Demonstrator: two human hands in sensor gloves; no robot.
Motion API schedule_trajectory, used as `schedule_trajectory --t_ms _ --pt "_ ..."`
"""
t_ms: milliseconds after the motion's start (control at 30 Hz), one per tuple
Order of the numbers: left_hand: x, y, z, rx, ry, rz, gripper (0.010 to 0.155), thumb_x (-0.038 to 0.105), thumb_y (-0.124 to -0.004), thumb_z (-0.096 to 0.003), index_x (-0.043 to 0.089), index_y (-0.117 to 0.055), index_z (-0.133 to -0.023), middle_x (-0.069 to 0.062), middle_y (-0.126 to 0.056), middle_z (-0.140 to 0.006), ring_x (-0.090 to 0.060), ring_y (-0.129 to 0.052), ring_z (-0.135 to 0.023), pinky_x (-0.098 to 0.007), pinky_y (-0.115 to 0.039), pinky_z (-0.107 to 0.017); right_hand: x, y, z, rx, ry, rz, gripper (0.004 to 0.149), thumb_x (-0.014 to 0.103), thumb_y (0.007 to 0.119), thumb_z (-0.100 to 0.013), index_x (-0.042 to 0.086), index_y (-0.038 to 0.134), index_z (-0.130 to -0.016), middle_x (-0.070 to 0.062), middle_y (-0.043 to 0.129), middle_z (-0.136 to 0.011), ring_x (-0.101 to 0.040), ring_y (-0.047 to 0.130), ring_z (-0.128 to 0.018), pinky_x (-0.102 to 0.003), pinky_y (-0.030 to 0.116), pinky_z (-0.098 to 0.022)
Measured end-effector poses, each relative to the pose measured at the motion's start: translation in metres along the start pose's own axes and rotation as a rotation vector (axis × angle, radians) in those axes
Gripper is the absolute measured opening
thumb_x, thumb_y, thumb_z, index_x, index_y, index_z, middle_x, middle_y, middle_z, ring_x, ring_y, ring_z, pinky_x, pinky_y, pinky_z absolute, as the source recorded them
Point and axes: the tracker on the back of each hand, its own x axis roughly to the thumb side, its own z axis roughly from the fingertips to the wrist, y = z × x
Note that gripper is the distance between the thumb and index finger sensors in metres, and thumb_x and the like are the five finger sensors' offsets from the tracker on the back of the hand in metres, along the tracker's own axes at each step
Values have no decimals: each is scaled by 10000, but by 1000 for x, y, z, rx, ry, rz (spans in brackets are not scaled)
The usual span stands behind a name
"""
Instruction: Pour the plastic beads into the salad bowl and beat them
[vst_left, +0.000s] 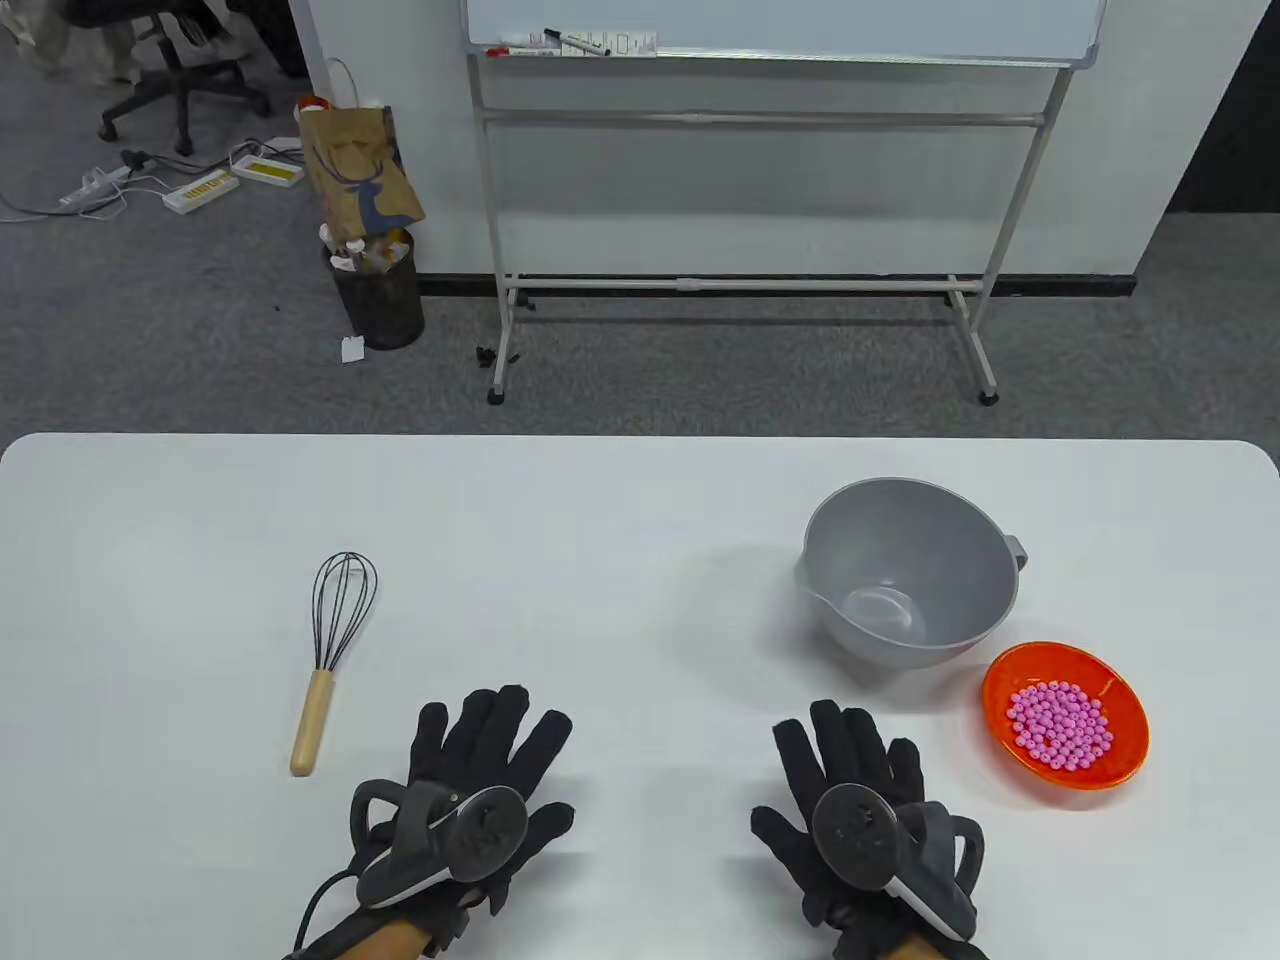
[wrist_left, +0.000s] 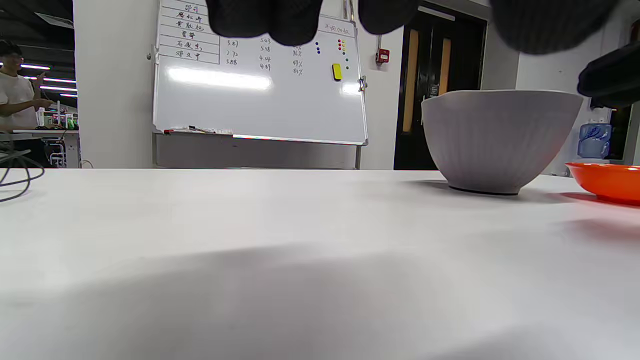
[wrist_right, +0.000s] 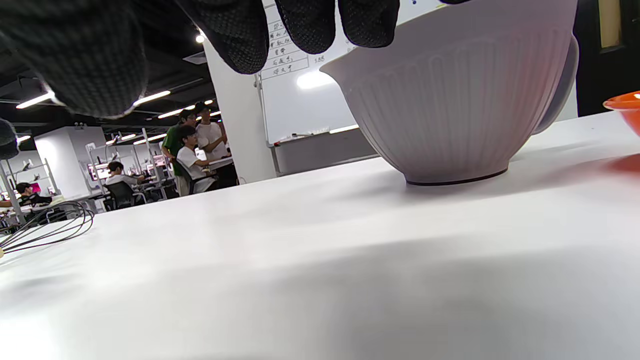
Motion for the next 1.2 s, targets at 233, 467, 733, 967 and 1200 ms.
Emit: schedule_trajectory --t_ms 233,467,733,967,1200 --pt "0 -2 0 -7 -1 -13 762 704 -660 -427 419 -414 -1090 -87 -410 -1239 -383 -487 -1137 -687 -323 -757 -5 -3 2 -8 17 -25 796 638 818 -421 312 538 -1091 -37 407 -1203 -375 437 -1154 -665 319 -775" --pt "0 -4 2 -27 2 -31 760 701 -662 -426 419 -417 -1088 -89 -414 -1238 -380 -489 -1137 -685 -324 -759 -8 -3 4 -3 26 -34 795 633 821 -421 310 539 -1090 -39 413 -1201 -377 439 -1152 -665 316 -775" --pt "-2 -3 3 -22 13 -25 758 699 -664 -425 418 -423 -1087 -87 -427 -1235 -378 -498 -1135 -685 -328 -758 -8 -2 6 -6 24 -25 798 629 828 -418 306 542 -1088 -43 419 -1198 -376 450 -1149 -665 317 -774" --pt "-5 -2 4 -20 18 -19 757 697 -666 -424 417 -428 -1085 -87 -435 -1234 -377 -507 -1132 -683 -336 -758 -10 -8 7 -43 53 -57 779 606 831 -426 296 553 -1084 -49 430 -1193 -379 469 -1142 -661 335 -773" --pt "-6 -3 4 -30 20 -13 757 694 -669 -425 414 -429 -1086 -86 -443 -1232 -379 -513 -1129 -683 -338 -758 -20 -28 -11 -83 137 -99 783 569 865 -434 283 547 -1091 -50 422 -1198 -379 444 -1153 -664 303 -784"
